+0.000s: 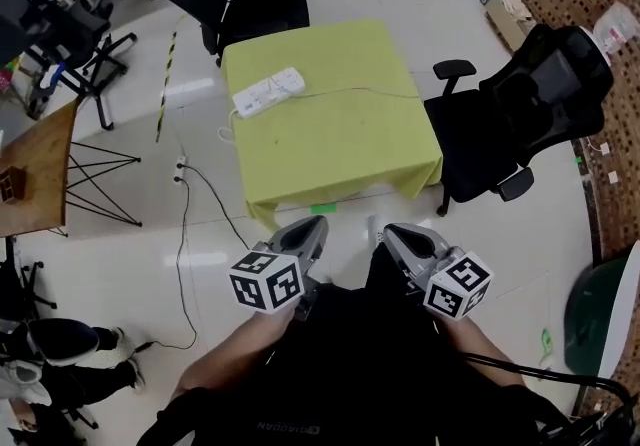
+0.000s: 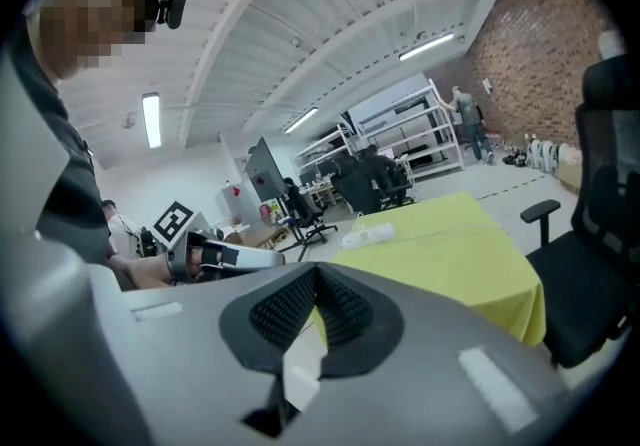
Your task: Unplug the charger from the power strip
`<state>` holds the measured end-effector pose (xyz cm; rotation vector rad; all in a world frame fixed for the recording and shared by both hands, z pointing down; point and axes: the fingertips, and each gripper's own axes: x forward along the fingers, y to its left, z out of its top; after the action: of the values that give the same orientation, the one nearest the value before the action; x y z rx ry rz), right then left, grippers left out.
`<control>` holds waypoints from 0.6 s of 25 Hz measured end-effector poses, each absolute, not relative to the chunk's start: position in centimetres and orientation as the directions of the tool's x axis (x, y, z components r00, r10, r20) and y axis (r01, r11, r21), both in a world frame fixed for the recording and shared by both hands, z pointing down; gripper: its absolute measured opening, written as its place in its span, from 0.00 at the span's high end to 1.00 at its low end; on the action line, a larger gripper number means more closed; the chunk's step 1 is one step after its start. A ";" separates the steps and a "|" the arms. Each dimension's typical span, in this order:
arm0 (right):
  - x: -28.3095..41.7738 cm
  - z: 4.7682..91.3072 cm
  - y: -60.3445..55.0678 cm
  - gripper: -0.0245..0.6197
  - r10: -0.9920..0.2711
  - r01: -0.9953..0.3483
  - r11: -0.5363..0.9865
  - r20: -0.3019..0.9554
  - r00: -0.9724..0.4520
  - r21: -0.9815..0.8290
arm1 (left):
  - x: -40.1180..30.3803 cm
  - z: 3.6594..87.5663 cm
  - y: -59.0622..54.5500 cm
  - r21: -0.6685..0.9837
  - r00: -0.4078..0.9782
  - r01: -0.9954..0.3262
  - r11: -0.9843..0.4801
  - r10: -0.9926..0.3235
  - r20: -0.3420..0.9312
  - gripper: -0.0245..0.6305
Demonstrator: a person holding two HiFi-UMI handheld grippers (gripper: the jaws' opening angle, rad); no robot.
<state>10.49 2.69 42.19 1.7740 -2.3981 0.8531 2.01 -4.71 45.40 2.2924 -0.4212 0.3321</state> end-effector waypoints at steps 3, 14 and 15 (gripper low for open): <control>11.9 42.7 -0.5 0.96 -0.851 -0.870 0.266 0.322 -0.414 -0.415 | 2.1 45.9 -7.4 0.629 0.880 -0.472 -0.618 -0.292 0.374 0.96; 20.5 41.5 -8.6 0.96 -0.699 -0.719 0.535 0.245 -0.671 -0.443 | 10.8 43.6 -11.7 0.574 0.753 -0.649 -0.499 -0.527 0.394 0.96; 21.5 41.6 -8.9 0.96 -0.691 -0.710 0.541 0.243 -0.681 -0.451 | 11.7 43.4 -11.8 0.565 0.746 -0.658 -0.498 -0.537 0.395 0.96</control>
<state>21.46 -8.95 41.57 1.2393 -2.7256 0.8233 11.71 -11.80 43.41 2.2187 -0.8929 0.2159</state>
